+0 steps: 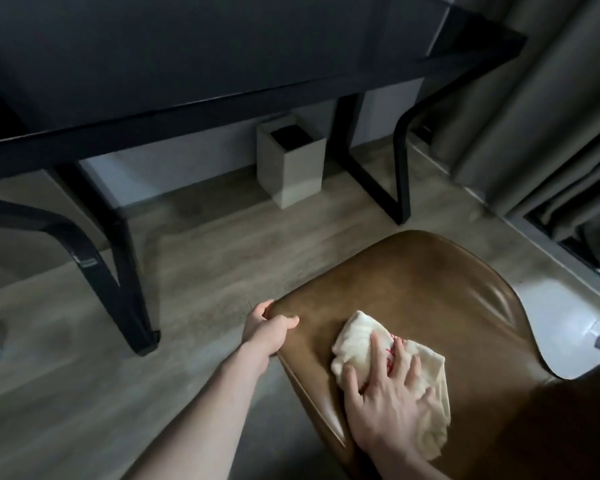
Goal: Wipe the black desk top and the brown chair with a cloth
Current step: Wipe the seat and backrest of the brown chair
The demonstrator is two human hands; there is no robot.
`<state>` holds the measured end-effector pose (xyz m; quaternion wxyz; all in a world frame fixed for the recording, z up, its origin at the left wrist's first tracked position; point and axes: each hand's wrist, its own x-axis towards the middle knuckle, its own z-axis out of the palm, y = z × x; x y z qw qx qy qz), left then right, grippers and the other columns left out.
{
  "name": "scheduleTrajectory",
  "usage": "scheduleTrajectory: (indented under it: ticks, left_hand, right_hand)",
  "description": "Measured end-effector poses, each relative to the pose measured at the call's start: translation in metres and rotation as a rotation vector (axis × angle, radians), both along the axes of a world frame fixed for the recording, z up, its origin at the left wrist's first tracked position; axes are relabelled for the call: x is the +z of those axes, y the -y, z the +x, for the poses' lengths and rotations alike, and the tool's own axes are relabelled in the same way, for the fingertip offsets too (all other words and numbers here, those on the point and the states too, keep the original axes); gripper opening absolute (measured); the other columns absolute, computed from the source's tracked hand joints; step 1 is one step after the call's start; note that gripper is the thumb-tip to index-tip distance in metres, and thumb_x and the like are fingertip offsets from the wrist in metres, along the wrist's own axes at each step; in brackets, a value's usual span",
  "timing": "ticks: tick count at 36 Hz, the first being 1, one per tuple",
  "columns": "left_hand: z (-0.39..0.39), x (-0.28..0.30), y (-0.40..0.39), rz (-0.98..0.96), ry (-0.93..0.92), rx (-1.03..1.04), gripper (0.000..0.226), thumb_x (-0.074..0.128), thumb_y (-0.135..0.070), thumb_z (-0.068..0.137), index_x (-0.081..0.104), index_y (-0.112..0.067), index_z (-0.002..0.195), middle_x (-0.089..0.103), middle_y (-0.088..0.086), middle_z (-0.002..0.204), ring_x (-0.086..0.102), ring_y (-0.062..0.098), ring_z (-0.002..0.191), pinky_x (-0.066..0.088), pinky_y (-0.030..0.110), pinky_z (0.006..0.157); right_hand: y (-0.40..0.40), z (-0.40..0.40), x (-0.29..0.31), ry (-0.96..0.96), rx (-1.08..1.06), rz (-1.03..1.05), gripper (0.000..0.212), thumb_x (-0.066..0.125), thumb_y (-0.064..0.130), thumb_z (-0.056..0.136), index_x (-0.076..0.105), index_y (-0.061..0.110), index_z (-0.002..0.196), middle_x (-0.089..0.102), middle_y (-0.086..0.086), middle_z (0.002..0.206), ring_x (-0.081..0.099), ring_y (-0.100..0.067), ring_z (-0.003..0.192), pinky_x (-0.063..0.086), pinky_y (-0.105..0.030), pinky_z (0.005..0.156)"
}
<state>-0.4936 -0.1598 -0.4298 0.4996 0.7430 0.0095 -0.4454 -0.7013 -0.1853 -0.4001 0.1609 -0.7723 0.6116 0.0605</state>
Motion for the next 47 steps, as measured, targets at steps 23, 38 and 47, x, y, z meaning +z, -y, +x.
scheduleTrajectory:
  ticks: [23,38,47]
  left_hand:
    - [-0.07,-0.012,-0.121,0.044,0.0,0.267,0.05,0.073,-0.017,0.08,0.054,-0.009,0.125,0.069,0.014,0.106,0.069,0.033,0.091,0.062,0.046,0.083]
    - [-0.055,-0.02,-0.122,0.115,0.155,0.039,0.081,0.063,-0.038,0.084,0.027,-0.039,0.157,0.043,0.009,0.148,0.061,0.034,0.113,0.055,0.049,0.099]
    - [-0.07,0.012,-0.119,0.273,0.452,-0.239,0.058,0.045,-0.028,0.104,0.029,-0.028,0.16,0.009,0.005,0.169,0.038,0.034,0.144,0.032,0.036,0.12]
  right_hand:
    - [-0.03,-0.015,0.031,0.09,0.567,0.234,0.072,0.041,0.068,0.093,0.013,0.049,0.156,0.003,0.014,0.168,-0.001,-0.022,0.155,0.005,-0.057,0.121]
    - [-0.011,0.0,0.023,0.101,0.592,0.161,0.071,0.043,0.067,0.093,0.017,0.048,0.155,0.005,0.012,0.167,0.0,-0.023,0.154,0.004,-0.061,0.12]
    - [-0.003,-0.067,0.031,-0.008,0.307,0.222,0.075,0.033,0.067,0.096,0.002,0.042,0.16,-0.002,0.004,0.169,-0.003,-0.034,0.154,0.008,-0.068,0.116]
